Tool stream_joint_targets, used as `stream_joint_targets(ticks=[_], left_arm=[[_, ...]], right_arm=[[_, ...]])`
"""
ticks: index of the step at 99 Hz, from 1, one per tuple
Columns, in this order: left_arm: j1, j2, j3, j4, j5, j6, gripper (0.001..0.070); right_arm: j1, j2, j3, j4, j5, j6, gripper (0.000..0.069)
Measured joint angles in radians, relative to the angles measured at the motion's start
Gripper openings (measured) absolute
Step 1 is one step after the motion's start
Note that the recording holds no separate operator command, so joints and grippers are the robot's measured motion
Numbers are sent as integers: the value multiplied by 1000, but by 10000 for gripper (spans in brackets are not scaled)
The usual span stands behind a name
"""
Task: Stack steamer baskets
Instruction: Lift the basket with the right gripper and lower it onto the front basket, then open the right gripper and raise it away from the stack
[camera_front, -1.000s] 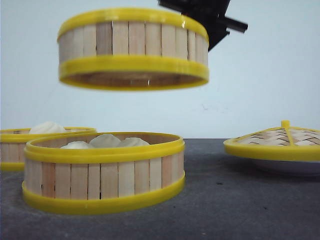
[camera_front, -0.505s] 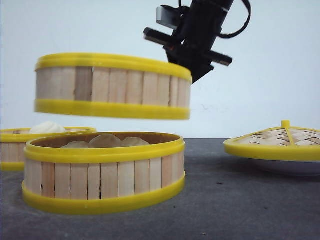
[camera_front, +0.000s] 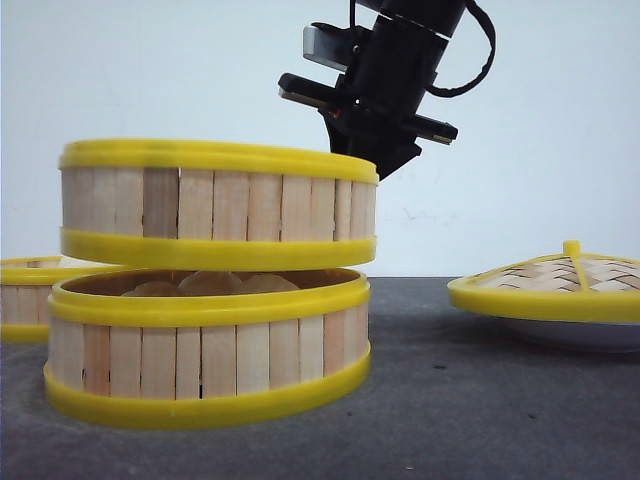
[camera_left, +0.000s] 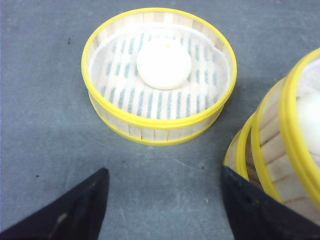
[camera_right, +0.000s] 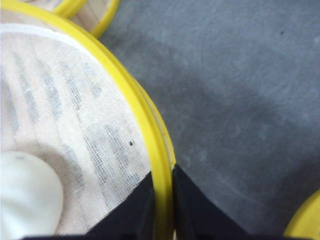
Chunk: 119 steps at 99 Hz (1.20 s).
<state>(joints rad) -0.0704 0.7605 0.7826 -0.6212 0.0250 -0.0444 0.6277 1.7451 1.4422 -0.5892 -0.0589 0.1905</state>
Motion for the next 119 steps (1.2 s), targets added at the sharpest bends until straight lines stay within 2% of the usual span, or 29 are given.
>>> stream_joint_targets(ticks=[39, 56, 73, 119], left_arm=[[0, 0, 0, 0, 0, 0, 428], [0, 0, 0, 0, 0, 0, 428], [0, 0, 0, 0, 0, 0, 428], [0, 0, 0, 0, 0, 0, 428]], right_arm=[[28, 38, -1, 4, 3, -3, 23], [34, 38, -1, 0, 64, 0, 23], [34, 38, -1, -14, 85, 0, 22], [41, 38, -1, -33, 87, 1, 21]])
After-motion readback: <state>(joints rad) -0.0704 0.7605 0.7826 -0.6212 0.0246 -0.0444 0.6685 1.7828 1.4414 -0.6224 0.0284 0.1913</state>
